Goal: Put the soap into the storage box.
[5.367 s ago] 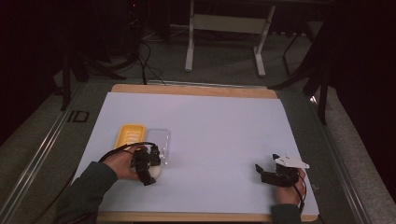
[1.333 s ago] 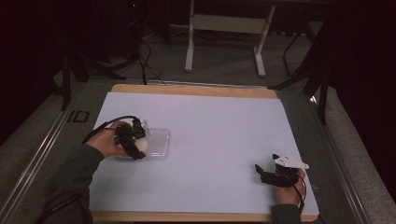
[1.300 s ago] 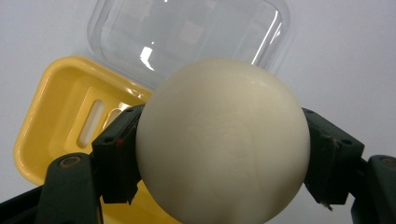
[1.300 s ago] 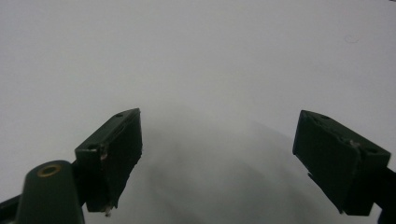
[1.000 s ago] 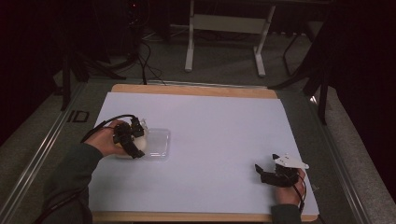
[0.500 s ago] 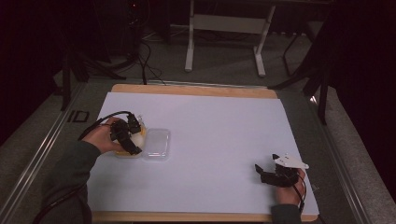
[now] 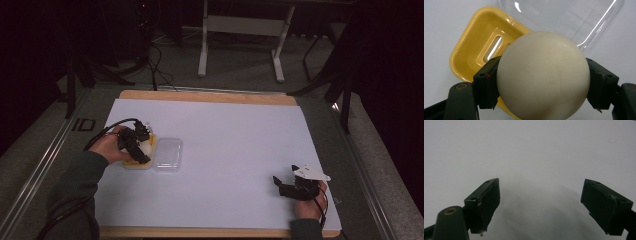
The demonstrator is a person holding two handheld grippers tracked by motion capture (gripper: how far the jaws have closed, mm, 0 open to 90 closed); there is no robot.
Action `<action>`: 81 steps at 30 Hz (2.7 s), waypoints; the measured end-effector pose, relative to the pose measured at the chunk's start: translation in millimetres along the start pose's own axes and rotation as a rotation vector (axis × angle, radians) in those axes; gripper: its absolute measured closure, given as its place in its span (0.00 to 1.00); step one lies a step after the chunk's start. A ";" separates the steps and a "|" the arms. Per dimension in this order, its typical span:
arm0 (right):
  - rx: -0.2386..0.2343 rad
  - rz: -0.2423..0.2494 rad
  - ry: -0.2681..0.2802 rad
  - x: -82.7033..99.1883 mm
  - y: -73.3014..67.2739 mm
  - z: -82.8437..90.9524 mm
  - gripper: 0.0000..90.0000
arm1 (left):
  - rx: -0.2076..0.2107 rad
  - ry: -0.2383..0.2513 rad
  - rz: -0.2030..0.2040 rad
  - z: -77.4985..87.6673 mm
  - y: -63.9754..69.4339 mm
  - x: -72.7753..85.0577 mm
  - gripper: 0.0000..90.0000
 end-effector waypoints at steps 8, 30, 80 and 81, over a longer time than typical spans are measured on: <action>0.000 0.004 0.000 0.0 -0.1 -0.2 0.17 | 0.010 -0.003 0.072 -5.2 -5.9 2.4 0.28; 0.001 0.004 -0.002 0.1 -0.5 -0.3 0.17 | -0.019 0.001 0.106 -14.3 -25.2 1.8 0.28; 0.000 0.012 -0.013 0.7 -1.7 -1.1 0.18 | 0.044 -0.004 0.062 -35.1 -34.2 7.3 0.16; -0.001 0.013 -0.014 0.7 -1.8 -1.2 0.18 | 0.043 -0.002 0.067 -33.9 -34.0 7.5 0.15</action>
Point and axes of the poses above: each handheld gripper's, and its own axes: z roughly backward along the jaws, x roughly out of its underside, y roughly to its right, the point moved 8 cm from there along -z, roughly forward along the jaws, and after that the axes turned 2 degrees about x, right-handed, at the moved point
